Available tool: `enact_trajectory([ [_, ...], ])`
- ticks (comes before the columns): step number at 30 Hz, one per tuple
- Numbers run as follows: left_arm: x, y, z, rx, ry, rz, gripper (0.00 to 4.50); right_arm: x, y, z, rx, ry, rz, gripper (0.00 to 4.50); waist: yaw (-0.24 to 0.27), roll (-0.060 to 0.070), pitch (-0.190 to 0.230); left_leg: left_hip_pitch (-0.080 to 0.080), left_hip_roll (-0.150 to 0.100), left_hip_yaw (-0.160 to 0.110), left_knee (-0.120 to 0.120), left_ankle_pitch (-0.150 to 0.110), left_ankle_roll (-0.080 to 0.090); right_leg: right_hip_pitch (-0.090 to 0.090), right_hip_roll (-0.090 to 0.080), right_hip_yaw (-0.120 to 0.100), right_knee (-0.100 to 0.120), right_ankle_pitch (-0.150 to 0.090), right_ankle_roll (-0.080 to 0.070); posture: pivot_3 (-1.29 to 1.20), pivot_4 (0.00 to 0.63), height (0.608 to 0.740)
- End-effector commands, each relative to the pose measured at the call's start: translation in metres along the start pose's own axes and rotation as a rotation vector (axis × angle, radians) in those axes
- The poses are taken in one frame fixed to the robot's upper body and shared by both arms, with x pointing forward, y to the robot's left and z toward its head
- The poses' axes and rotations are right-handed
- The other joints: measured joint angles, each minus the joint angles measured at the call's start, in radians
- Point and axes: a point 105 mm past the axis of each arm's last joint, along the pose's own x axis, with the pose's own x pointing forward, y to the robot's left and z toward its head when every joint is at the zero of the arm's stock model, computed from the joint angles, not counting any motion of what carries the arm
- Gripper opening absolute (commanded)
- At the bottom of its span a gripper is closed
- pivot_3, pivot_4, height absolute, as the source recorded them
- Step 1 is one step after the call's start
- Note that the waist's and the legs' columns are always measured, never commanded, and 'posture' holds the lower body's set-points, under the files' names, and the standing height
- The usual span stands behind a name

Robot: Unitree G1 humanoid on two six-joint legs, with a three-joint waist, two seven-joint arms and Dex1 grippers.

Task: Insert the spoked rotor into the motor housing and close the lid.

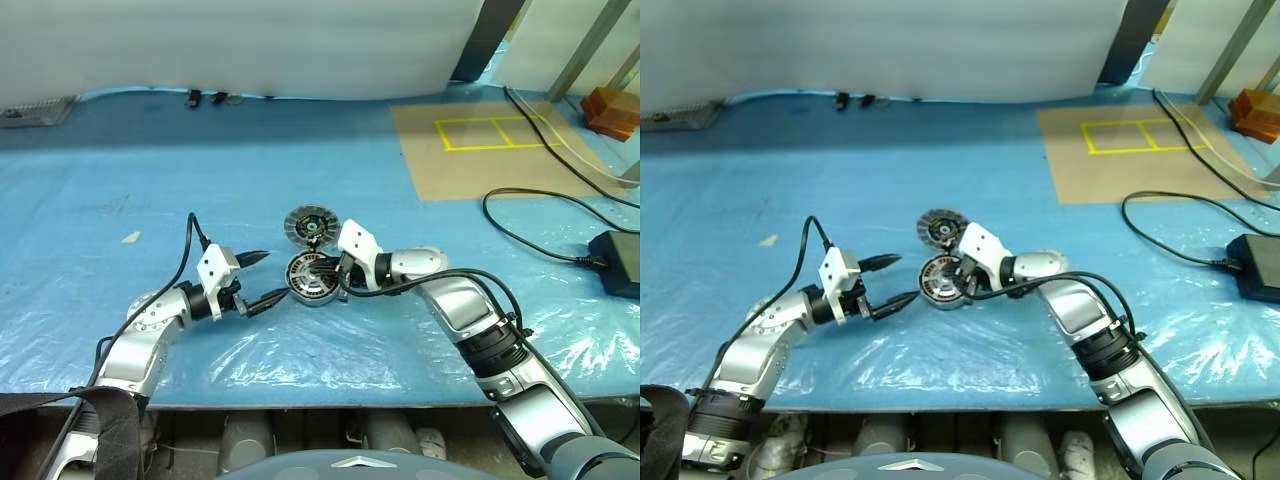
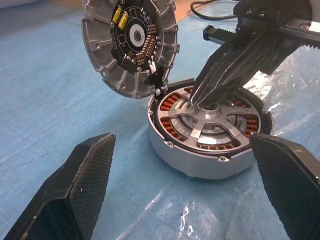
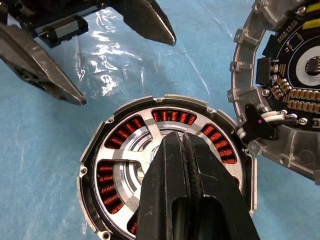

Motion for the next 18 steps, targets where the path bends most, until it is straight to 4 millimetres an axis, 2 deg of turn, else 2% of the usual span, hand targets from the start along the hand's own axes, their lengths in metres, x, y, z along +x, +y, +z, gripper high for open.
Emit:
enact_trajectory([
  [1, 0.001, 0.001, 0.006, 0.022, -0.016, -0.007, 4.5, -0.001, -0.001, -0.013, 0.072, 0.014, -0.014, 0.04, 0.001, 0.0, 0.0, 0.001, 0.0, 0.0, 0.0, 0.0, 0.0, 0.001, 0.0, 0.0, 0.0, 0.0, 0.0, 0.0, 0.15, 0.74],
  [5, 0.001, 0.002, 0.007, 0.022, -0.021, -0.01, 4.5, -0.011, -0.005, 0.01, 0.106, -0.121, -0.013, 0.04, 0.002, 0.0, 0.0, 0.001, 0.0, 0.0, 0.0, 0.0, 0.0, 0.002, 0.0, 0.0, 0.0, 0.0, 0.0, 0.0, 0.15, 0.74],
  [11, 0.0, 0.0, 0.007, 0.025, -0.015, -0.027, 4.5, -0.041, -0.008, 0.025, 0.111, -0.194, -0.009, 0.04, 0.002, 0.0, 0.0, -0.004, 0.0, 0.0, -0.001, 0.001, 0.002, -0.003, 0.0, 0.0, -0.001, 0.0, 0.0, 0.0, 0.15, 0.74],
  [13, -0.001, 0.001, 0.006, 0.024, -0.011, -0.028, 4.5, -0.051, -0.013, 0.018, 0.126, -0.162, -0.025, 0.04, 0.002, 0.0, 0.0, -0.004, 0.0, 0.0, -0.001, 0.002, 0.003, -0.003, 0.0, 0.0, -0.002, 0.0, 0.0, 0.0, 0.15, 0.74],
  [15, -0.001, 0.001, 0.005, 0.023, -0.009, -0.028, 4.5, -0.056, -0.026, 0.003, 0.134, -0.102, -0.08, 0.04, 0.002, 0.0, 0.0, -0.004, 0.0, 0.0, -0.001, 0.002, 0.003, -0.003, 0.0, 0.0, -0.002, 0.0, 0.0, 0.0, 0.15, 0.74],
  [18, -0.001, 0.0, 0.004, 0.021, -0.007, -0.031, 4.5, -0.056, -0.047, -0.015, 0.139, -0.033, -0.158, 0.04, -0.001, 0.0, 0.0, -0.003, 0.0, 0.0, -0.001, 0.002, 0.003, -0.003, 0.0, 0.0, -0.002, 0.0, 0.0, 0.0, 0.15, 0.74],
])
